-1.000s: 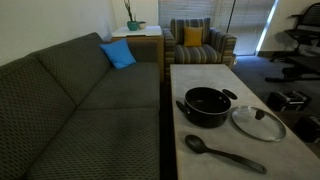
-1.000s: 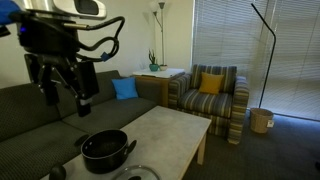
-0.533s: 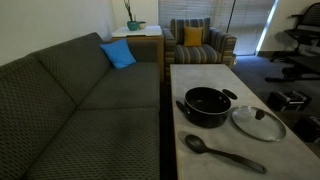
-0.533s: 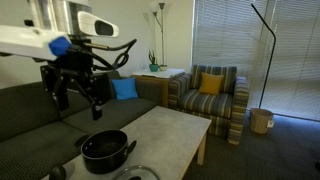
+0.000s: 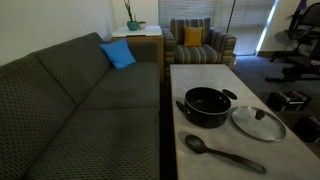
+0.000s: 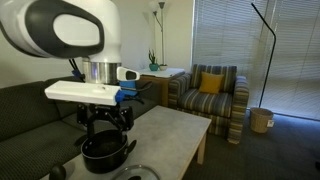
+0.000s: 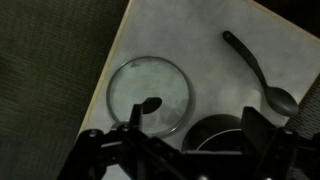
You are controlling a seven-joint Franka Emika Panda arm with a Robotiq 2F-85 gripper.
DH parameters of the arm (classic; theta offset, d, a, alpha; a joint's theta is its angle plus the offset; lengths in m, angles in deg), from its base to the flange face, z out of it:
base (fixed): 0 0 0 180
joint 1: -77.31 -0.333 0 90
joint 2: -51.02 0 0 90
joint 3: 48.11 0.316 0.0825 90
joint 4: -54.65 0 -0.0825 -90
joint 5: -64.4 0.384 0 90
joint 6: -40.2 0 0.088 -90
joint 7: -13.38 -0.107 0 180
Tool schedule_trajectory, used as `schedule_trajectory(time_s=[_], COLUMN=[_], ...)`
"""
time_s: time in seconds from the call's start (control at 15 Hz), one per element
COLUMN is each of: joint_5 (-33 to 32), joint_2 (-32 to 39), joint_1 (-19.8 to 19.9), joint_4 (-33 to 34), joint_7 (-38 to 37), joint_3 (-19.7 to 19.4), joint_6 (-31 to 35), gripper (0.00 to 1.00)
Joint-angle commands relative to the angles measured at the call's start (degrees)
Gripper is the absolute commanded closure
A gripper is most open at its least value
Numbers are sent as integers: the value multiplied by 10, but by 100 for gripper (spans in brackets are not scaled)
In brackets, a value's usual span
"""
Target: Pick up the glass lid from the table and put it on the black pot.
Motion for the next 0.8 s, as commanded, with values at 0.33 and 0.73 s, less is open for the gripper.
schedule_trajectory(time_s=[0.33,0.73], joint_5=[-77,-34], joint_2=[103,100], joint_1=[13,19], joint_4=[101,89], joint_7=[-57,-87], joint_3=[9,40], joint_6=[-41,13], gripper=[0,0])
